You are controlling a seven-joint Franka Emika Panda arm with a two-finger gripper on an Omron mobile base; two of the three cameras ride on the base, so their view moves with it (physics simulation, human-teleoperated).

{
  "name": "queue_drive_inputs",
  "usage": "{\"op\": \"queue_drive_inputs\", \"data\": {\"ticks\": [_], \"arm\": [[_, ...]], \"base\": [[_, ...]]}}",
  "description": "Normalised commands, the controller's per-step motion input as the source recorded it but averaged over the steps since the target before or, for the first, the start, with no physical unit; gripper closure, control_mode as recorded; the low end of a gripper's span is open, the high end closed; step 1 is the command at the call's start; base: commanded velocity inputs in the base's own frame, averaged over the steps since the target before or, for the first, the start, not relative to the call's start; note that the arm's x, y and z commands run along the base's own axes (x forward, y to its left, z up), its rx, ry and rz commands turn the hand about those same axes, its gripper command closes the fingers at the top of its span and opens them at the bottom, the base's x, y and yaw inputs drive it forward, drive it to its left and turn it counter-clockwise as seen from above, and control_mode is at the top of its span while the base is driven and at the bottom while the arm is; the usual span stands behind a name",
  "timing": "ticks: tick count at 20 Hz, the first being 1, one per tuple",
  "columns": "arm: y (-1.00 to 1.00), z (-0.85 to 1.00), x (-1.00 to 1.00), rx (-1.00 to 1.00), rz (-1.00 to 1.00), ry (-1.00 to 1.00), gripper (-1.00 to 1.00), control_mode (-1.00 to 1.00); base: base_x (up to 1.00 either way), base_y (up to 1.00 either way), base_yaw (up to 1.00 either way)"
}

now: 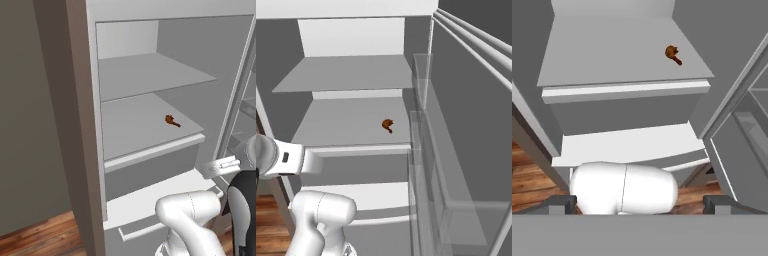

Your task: Open the fridge, remove the banana, broccoli, and chicken drumstick, and place them on any counter.

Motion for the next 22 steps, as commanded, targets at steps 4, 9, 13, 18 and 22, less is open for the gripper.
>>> {"op": "queue_drive_inputs", "data": {"ticks": [4,9,13,18,22], "arm": [[-0.12,-0.25,0.18,0.01,0.0,0.0,-1.0,-1.0],[-0.13,-0.31,0.54,0.0,0.0,0.0,-1.0,-1.0],[-0.08,-0.29,0.74,0.0,0.0,0.0,-1.0,-1.0],[-0.23,-0.28,0.78,-0.05,0.0,-0.06,-1.0,-1.0],[-0.06,-0.23,0.69,-0.09,0.0,-0.1,-1.0,-1.0]], "base": [[0.0,0.0,0.0],[0.0,0.0,0.0],[0.0,0.0,0.0],[0.0,0.0,0.0],[0.0,0.0,0.0]]}}
